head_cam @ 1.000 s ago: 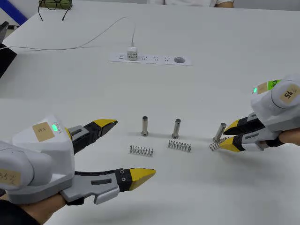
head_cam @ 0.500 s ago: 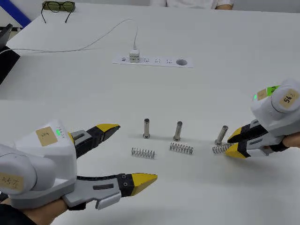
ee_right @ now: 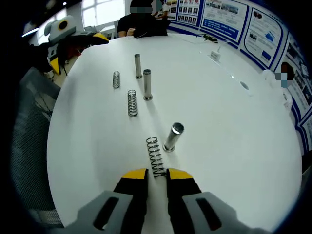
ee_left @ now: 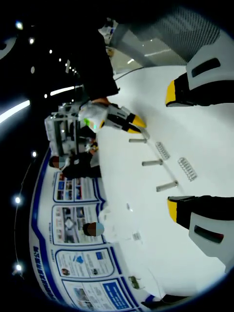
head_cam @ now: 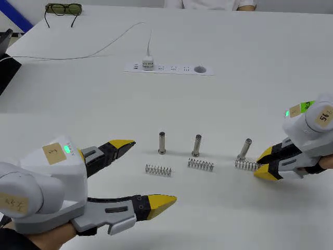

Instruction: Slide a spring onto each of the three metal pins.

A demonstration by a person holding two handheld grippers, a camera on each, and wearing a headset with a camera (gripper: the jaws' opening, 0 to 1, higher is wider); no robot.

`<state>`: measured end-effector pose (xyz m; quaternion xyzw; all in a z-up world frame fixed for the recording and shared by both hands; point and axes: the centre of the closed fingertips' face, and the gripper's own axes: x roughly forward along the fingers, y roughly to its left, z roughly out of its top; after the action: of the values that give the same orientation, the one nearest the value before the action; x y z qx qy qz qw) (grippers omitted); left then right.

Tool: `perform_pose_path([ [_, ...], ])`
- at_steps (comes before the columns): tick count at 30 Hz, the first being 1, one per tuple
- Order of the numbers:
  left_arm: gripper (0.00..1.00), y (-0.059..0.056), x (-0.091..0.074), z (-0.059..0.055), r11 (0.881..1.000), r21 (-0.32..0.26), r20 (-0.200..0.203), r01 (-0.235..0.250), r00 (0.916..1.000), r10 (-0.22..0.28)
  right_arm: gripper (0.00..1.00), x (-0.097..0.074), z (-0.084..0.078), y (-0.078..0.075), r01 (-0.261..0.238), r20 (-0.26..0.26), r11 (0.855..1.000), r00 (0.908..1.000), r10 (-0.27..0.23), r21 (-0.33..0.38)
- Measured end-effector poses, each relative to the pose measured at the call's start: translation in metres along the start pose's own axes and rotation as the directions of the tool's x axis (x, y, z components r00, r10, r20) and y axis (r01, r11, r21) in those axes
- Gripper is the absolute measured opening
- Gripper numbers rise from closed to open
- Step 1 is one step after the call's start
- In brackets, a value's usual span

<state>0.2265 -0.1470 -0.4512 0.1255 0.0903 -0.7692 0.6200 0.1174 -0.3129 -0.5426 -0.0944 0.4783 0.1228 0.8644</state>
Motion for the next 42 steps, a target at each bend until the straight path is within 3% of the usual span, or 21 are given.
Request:
perform_pose_path([
  [11, 0.74, -0.004, 0.002, -0.002, 1.000, -0.002, -0.007, 0.013, 0.9999, -0.013, 0.12, -0.004, 0.001, 0.001, 0.001, 0.005, 1.000, 1.0000, 0.000, -0.004],
  [21, 0.64, -0.024, 0.014, -0.006, 0.994, 0.032, -0.030, 0.109, 0.9937, -0.108, 0.12, -0.018, 0.017, 0.021, -0.015, -0.011, 0.998, 0.9998, 0.015, -0.054],
  [32, 0.52, -0.045, 0.044, -0.004, 0.973, 0.051, -0.042, 0.226, 0.9737, -0.224, 0.12, -0.033, 0.050, 0.061, -0.093, 0.011, 0.989, 0.9954, 0.095, -0.116],
  [42, 0.38, -0.065, 0.061, -0.003, 0.949, 0.087, -0.064, 0.304, 0.9522, -0.299, 0.12, -0.034, 0.069, 0.089, -0.160, 0.009, 0.973, 0.9865, 0.164, -0.166],
])
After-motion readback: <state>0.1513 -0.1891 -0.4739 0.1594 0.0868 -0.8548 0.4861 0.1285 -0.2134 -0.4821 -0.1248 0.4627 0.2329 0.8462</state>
